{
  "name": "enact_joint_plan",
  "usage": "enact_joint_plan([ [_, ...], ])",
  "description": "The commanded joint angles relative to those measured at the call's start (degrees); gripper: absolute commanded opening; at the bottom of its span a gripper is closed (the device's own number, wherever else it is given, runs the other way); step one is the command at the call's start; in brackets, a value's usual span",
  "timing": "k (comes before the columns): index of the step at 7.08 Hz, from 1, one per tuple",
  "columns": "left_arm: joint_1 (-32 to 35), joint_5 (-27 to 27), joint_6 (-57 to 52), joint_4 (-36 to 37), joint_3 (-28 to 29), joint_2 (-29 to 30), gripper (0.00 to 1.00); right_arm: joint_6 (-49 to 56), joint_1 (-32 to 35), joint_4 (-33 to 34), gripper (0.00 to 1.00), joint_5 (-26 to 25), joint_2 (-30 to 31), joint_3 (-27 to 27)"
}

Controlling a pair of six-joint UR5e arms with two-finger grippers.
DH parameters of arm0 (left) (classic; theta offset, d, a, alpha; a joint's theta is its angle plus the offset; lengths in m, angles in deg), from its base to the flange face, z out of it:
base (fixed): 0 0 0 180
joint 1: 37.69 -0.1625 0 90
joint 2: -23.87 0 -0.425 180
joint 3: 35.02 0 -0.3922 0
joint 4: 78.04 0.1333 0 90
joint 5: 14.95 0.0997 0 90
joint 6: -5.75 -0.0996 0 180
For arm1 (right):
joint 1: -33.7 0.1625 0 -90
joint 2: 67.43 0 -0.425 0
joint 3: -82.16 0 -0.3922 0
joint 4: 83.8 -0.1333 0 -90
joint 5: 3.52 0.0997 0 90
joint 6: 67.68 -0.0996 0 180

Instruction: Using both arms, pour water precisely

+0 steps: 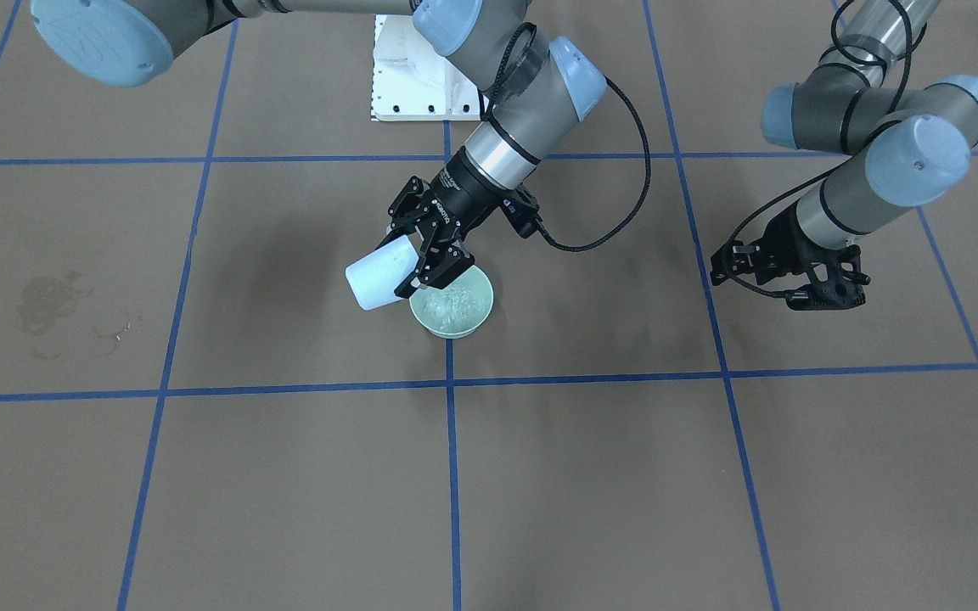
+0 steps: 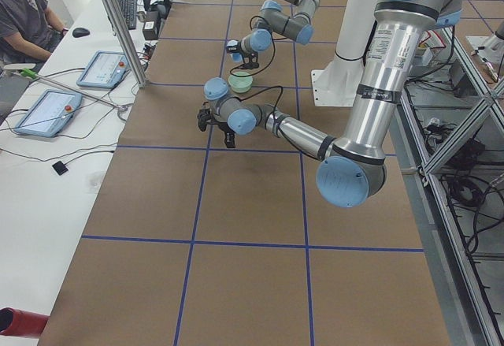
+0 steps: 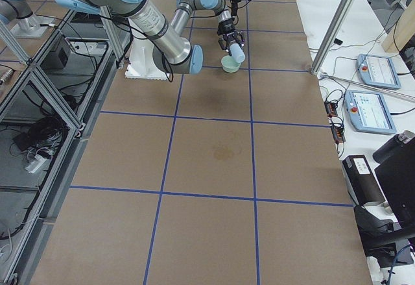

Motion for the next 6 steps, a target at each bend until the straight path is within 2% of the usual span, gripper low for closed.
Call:
enact_joint_plan([
  [1,0.02,0.00,0.00,-0.05,-0.33,-0.02,0.76,-3.23,0.09,-3.14,0.00,0.01,0.32,-0.90],
  [2,0.02,0.00,0.00,0.04,-0.51,-0.02,0.76,-9.42,0.61,-4.90,0.00,1.24,0.85,-1.34],
  [3,-0.07,0.00,0.17,0.04,-0.60,0.07,0.76,-16.27,1.93,-8.49,0.00,6.21,4.42,-5.78],
  [5,-0.16,0.00,0.35,0.04,-0.77,0.42,0.76,-32.60,7.27,-10.54,0.00,16.23,10.84,-16.84],
  [6,-0.16,0.00,0.44,0.21,-1.21,0.51,0.76,-40.34,10.26,-15.33,0.00,21.15,18.09,-25.25],
])
